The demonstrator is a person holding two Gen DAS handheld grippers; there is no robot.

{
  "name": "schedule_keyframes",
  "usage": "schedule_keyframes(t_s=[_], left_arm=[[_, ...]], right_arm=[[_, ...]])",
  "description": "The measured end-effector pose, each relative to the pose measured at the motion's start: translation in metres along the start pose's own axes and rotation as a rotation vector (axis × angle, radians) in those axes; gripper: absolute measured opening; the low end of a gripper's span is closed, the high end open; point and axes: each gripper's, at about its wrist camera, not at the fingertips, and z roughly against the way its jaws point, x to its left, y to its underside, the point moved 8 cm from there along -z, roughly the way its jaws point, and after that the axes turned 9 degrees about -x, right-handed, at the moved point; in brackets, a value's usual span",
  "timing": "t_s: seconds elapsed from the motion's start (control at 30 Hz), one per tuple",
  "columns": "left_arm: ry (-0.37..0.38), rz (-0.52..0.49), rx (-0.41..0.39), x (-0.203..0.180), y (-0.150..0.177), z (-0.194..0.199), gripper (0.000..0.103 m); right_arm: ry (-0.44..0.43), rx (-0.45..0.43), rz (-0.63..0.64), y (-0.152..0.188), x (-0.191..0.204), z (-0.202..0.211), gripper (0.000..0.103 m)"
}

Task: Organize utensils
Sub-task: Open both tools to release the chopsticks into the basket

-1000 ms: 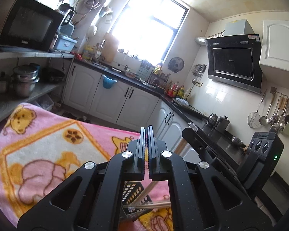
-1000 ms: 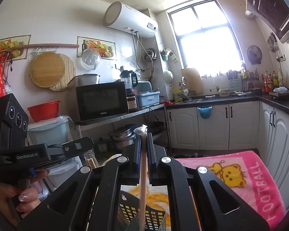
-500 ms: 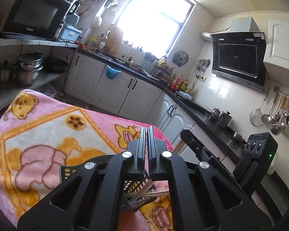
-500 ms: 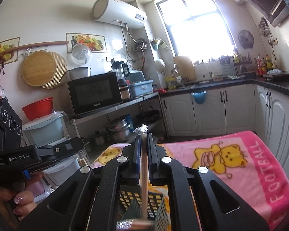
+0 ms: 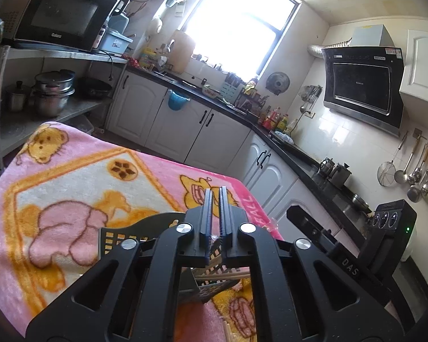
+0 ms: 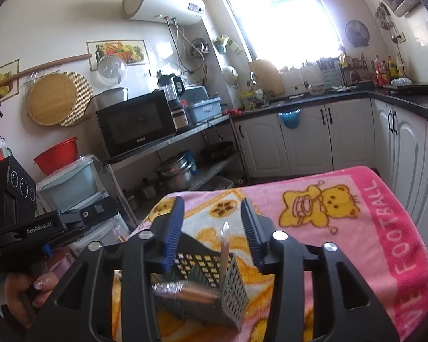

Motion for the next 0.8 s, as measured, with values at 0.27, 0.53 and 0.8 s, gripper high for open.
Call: schedule_keyframes(t_s=[0.27, 0.53, 0.8], left_arm=[[-0.029, -0.022, 0.003, -0.004, 0.004, 0.014, 0.03], [-0.03, -0.039, -0.02, -0.009, 0.007, 0.04, 0.057], [-0.041, -0.045, -0.031, -0.011, 0.013, 0.069, 0.077]], right_arm=[[0.012, 0.072, -0.004, 0.015, -0.004, 0.017, 0.047], [0.006, 0.101, -0.002, 0.025, -0.004, 0.041, 0.055], [-0.007, 0.13, 0.028, 0.039, 0.0, 0.068, 0.058]])
